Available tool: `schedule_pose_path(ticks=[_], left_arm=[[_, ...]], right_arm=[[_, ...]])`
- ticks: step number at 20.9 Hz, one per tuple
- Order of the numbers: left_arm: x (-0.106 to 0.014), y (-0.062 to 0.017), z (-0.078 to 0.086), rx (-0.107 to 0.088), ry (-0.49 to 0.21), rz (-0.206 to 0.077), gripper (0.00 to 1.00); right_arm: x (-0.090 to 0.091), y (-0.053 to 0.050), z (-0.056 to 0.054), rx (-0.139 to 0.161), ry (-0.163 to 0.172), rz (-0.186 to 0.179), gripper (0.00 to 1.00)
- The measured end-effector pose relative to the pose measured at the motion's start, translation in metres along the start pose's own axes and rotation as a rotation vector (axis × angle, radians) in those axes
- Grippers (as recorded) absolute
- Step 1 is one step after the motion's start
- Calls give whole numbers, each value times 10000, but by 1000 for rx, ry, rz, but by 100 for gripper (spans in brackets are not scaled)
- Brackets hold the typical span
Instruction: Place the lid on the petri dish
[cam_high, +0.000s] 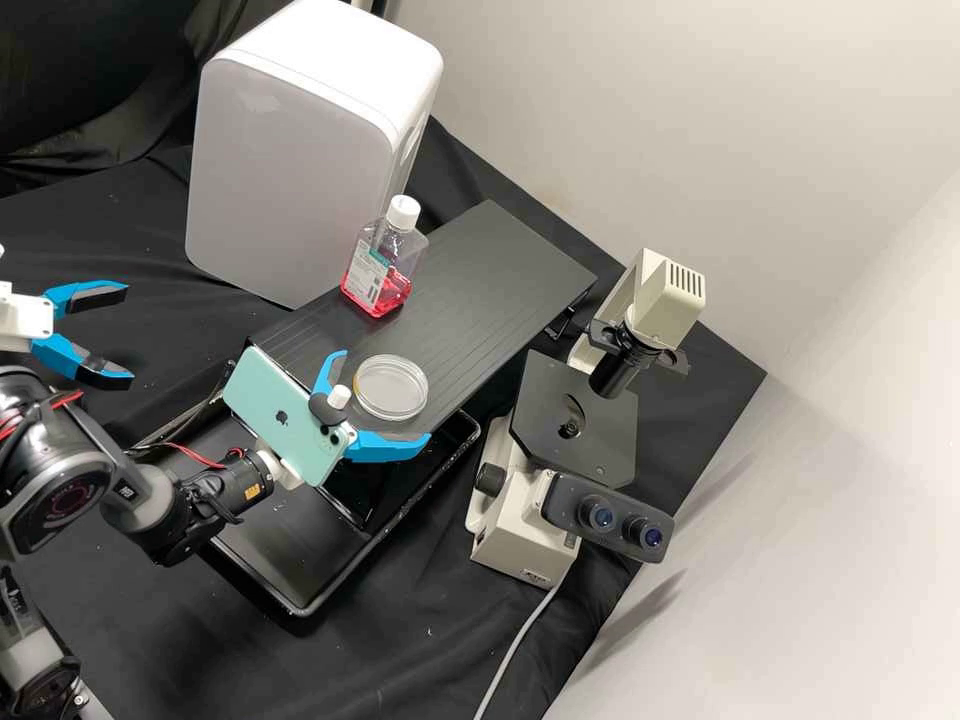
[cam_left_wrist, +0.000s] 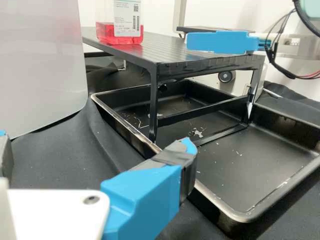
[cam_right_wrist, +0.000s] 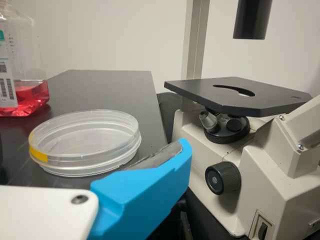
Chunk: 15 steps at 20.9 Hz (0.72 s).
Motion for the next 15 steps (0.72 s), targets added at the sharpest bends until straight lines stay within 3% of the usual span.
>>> schedule_pose_path(ticks=[15], left_arm=[[0, 0, 0, 0, 0, 0, 100]], right_arm=[[35, 3, -2, 1, 3, 6, 0]])
